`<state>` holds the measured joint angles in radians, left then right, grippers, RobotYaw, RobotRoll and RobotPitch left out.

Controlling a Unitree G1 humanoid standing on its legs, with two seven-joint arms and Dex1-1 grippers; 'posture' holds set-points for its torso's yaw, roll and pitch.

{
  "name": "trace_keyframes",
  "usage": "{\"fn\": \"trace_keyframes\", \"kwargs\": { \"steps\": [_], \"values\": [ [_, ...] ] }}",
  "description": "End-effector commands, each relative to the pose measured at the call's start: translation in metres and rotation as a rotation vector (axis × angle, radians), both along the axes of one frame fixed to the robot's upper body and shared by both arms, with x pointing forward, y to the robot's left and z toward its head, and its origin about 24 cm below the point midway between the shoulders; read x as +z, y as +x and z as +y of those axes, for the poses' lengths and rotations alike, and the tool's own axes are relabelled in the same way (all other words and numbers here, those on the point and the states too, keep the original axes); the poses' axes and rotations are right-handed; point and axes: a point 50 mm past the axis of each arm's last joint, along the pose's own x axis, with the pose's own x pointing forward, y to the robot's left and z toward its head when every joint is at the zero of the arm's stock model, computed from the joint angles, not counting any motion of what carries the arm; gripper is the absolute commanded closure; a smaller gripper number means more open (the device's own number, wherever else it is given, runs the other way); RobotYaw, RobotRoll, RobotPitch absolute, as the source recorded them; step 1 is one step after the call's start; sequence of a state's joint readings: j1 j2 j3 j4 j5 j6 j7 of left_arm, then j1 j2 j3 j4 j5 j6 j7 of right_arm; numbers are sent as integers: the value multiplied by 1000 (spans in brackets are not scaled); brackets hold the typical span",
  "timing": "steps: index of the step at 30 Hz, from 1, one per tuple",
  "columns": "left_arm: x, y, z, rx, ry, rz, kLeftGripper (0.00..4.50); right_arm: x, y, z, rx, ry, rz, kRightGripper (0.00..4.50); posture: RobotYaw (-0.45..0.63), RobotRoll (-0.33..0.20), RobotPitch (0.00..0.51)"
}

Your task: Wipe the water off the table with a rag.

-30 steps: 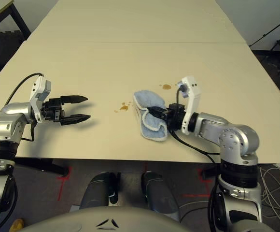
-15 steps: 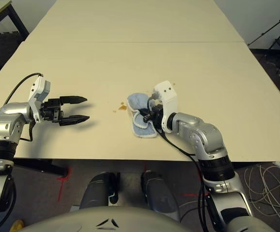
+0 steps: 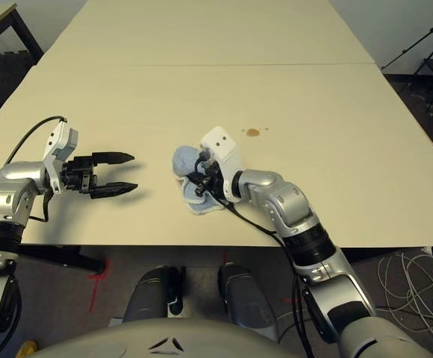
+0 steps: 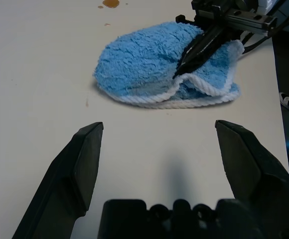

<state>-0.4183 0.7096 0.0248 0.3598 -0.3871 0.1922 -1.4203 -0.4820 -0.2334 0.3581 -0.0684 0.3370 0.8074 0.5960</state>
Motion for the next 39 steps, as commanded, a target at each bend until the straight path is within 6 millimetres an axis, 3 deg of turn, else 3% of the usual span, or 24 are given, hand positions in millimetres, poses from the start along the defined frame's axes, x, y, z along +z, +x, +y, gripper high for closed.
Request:
{"fn": "trace_keyframes", "kwargs": {
  "steps": [1, 6, 8, 19, 29, 34, 39],
  "values": [
    [3, -2, 1, 0, 8, -10, 0, -14, -12, 17, 108, -19, 63, 4434, -179, 0, 139],
    [3, -3, 0, 1, 6, -9, 0, -16, -14, 25, 138, -15, 65, 4434, -180, 0, 141],
    [2, -3, -1, -1, 5, -8, 0, -16, -9, 19, 107, -38, 53, 4434, -181, 0, 143],
    [0, -1, -4, -5, -2, -7, 0, -7, 24, -55, -99, -185, -25, 4434, -195, 0, 141],
    [-2, 0, -6, -10, -4, -4, 0, 10, 22, -108, -210, -173, 6, 4434, -201, 0, 140],
    [-2, 1, -6, -15, -1, -1, 0, 49, 18, -123, -198, 81, 75, 4434, -218, 0, 140],
    [-1, 4, -7, -20, 0, -2, 0, 94, 29, -155, -283, 242, 14, 4434, -225, 0, 137]
  ]
}}
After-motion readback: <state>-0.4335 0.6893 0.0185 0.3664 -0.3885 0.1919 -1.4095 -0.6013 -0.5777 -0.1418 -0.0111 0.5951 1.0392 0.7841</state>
